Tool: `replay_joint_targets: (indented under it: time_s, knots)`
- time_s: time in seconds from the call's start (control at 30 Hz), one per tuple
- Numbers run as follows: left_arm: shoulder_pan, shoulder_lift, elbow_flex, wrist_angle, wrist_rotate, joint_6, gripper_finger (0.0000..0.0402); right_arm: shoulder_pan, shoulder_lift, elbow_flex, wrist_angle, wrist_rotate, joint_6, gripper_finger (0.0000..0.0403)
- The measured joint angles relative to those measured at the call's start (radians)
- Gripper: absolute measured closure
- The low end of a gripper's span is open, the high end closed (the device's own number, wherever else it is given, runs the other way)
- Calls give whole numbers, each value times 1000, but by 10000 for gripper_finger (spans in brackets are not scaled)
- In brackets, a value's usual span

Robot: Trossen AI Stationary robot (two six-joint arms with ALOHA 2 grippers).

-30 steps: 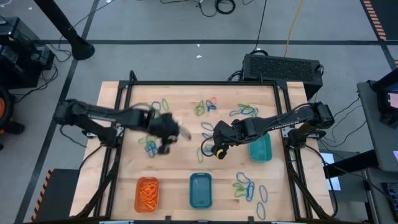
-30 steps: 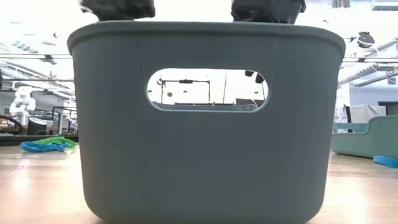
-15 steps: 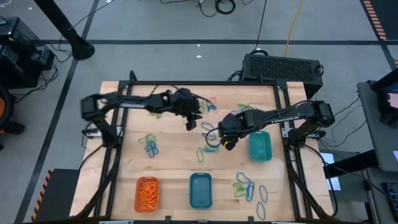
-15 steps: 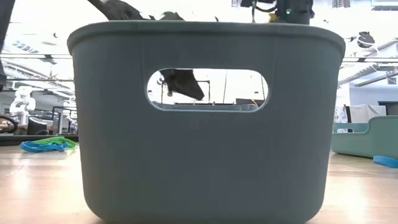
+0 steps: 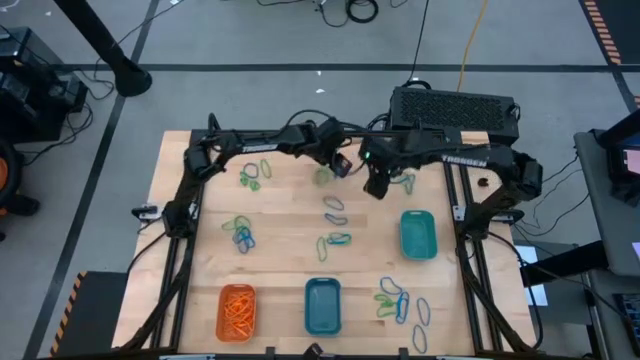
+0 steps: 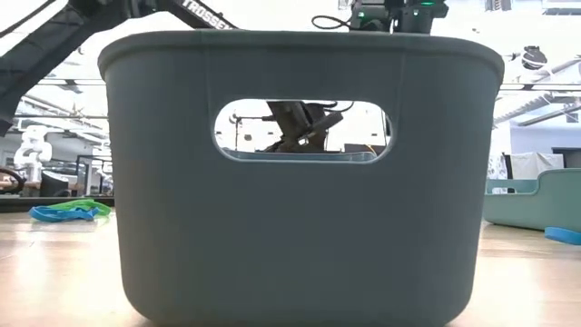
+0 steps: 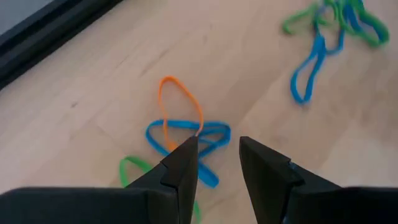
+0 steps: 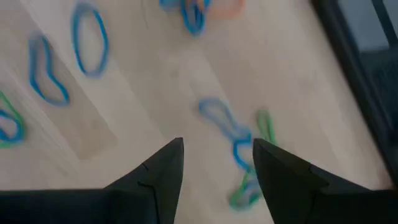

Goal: Sort rubber bands into baskets
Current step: Put the orange rubber band into the orange bin

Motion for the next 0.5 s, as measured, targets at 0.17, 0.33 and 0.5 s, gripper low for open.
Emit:
replay_joint_targets:
  time_s: [0.17,0.33,0.5]
  knots:
    - [0,65,41,-20,-4,-147,277,-97,-32,0,88,-142,-125,218]
    - [-17,103,41,-27,-24,-196,277,-147,-31,0,81,-198,-193,218]
    - [-31,102,42,-14,-83,-209,277,-163,-31,0,78,-199,-227,218]
